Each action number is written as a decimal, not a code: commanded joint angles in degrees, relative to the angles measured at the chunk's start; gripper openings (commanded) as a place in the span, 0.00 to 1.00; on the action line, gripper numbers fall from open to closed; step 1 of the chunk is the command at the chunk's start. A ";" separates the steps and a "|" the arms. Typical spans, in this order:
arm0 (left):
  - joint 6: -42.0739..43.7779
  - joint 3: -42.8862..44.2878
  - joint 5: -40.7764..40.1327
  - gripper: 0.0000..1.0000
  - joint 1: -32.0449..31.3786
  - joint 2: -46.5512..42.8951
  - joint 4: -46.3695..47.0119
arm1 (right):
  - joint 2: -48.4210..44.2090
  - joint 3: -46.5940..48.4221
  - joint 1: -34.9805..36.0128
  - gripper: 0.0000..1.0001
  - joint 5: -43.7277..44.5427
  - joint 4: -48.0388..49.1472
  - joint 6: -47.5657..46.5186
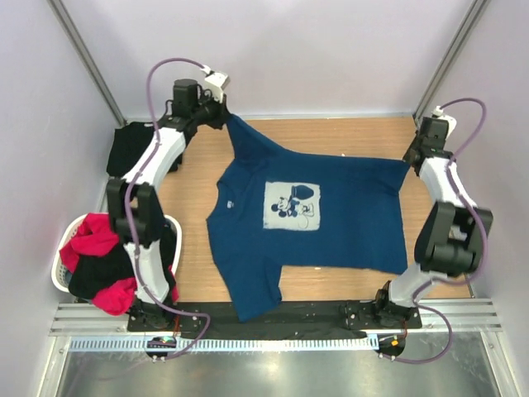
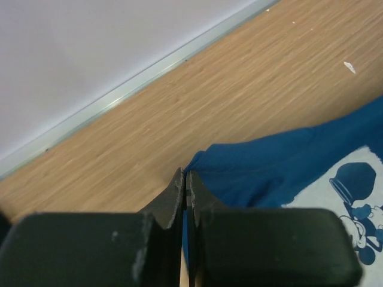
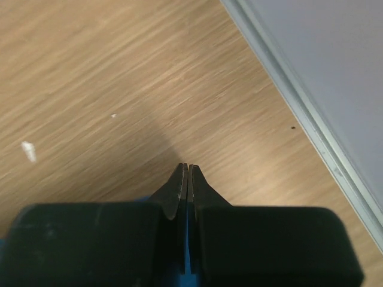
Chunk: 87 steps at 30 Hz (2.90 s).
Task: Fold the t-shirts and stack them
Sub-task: Fold the tshirt
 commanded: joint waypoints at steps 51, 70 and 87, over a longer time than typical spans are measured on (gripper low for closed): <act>14.59 -24.80 0.69 0.00 -4.57 -13.15 3.56 | 21.33 10.23 -1.73 0.01 -2.92 13.63 -1.68; 13.09 -33.33 -2.66 0.00 -5.89 -19.75 1.98 | 10.60 0.73 -2.44 0.01 -1.59 9.76 -2.82; 16.70 -35.70 -8.28 0.00 -9.85 -21.16 -4.44 | 15.35 -3.14 -2.44 0.01 -0.89 8.53 -1.60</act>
